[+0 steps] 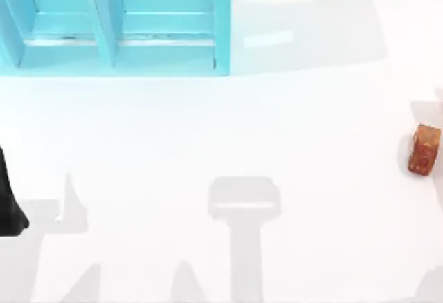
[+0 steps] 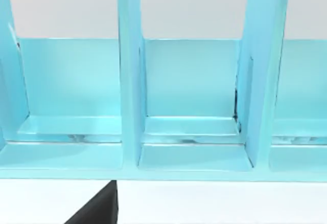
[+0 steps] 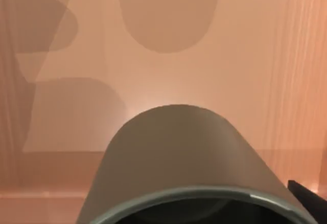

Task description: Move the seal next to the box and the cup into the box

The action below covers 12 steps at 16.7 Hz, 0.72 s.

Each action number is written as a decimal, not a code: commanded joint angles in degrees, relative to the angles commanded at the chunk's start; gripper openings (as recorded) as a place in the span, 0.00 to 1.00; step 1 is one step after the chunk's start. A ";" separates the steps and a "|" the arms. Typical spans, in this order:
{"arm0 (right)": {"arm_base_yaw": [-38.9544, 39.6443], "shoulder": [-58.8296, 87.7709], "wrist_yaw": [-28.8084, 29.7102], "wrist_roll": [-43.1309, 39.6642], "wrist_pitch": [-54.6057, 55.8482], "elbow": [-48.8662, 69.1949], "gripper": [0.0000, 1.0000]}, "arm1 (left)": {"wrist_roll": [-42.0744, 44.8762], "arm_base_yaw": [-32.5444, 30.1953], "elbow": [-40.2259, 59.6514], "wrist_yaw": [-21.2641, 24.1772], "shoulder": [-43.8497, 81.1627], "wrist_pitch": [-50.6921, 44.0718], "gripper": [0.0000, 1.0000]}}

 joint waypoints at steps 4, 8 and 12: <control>-3.67 -3.50 -0.14 -3.66 1.74 -3.89 0.00 | 0.00 0.00 0.00 0.00 0.00 0.00 1.00; -3.46 -3.26 -0.22 -3.57 1.73 -3.68 0.00 | 0.00 0.00 0.00 0.00 0.00 0.00 1.00; -3.98 -2.99 -3.27 -4.46 8.00 -1.55 0.00 | 0.00 0.00 0.00 0.00 0.00 0.00 1.00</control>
